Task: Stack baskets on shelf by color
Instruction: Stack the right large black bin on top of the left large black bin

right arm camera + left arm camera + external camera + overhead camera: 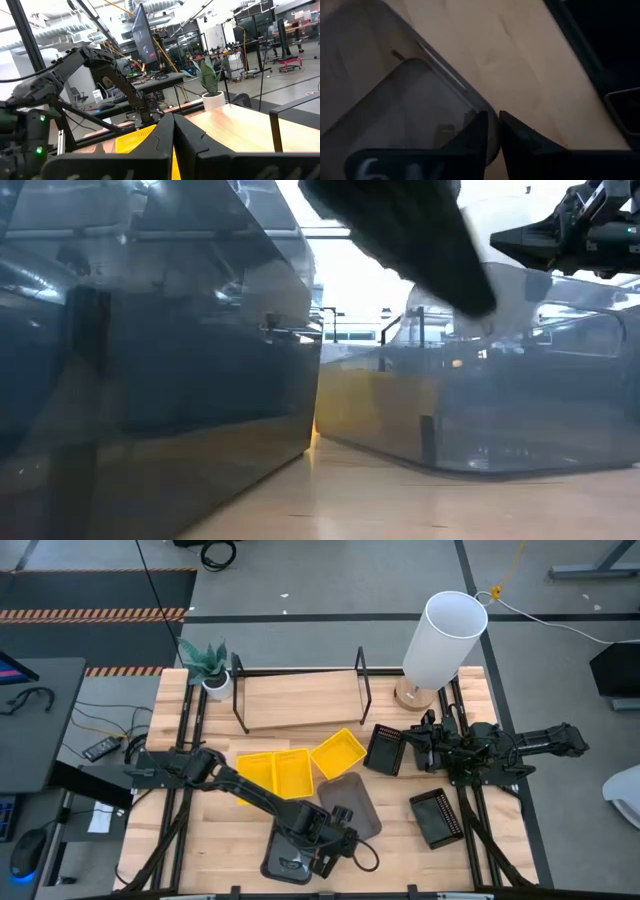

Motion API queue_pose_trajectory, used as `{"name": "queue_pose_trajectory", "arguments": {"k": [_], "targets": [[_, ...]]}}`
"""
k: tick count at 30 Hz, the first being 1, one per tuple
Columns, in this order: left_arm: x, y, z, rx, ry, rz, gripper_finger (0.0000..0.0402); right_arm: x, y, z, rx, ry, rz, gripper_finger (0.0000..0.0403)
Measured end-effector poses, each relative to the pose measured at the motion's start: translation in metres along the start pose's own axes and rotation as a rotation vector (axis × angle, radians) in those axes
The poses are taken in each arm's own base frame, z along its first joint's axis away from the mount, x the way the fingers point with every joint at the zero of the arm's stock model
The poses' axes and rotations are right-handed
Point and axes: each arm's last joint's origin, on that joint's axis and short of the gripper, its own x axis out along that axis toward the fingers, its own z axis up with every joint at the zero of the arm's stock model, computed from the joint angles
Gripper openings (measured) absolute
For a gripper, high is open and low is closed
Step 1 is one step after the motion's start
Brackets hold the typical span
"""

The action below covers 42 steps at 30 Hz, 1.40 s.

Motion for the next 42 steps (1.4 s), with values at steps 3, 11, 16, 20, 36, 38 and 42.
{"name": "queue_pose_trajectory", "arguments": {"k": [3,11,16,20,36,38,42], "targets": [[-0.007,0.0,0.006,-0.027,-0.004,-0.002,0.0056,0.0,0.0,0.0,0.0,0.0,0.0,0.0016],[-0.033,0.004,0.033,-0.206,-0.101,0.031,0.0068,0.0,0.0,0.0,0.0,0.0,0.0,0.0016],[-0.036,0.006,0.039,-0.357,-0.174,0.137,0.0104,0.0,0.0,0.0,0.0,0.0,0.0,0.0016],[-0.03,0.004,0.036,-0.381,-0.194,0.195,0.0147,0.0,0.0,0.0,0.0,0.0,0.0,0.0016],[0.006,0.0,0.031,-0.384,-0.224,0.21,0.0212,0.0,0.0,0.0,0.0,0.001,-0.001,0.0016],[0.013,0.002,0.027,-0.377,-0.196,0.217,0.0207,0.001,0.0,0.0,0.001,-0.003,0.001,0.0016],[0.027,0.003,0.019,-0.367,-0.15,0.228,0.0198,0.001,0.0,0.0,0.001,-0.003,0.001,0.0016]]}}
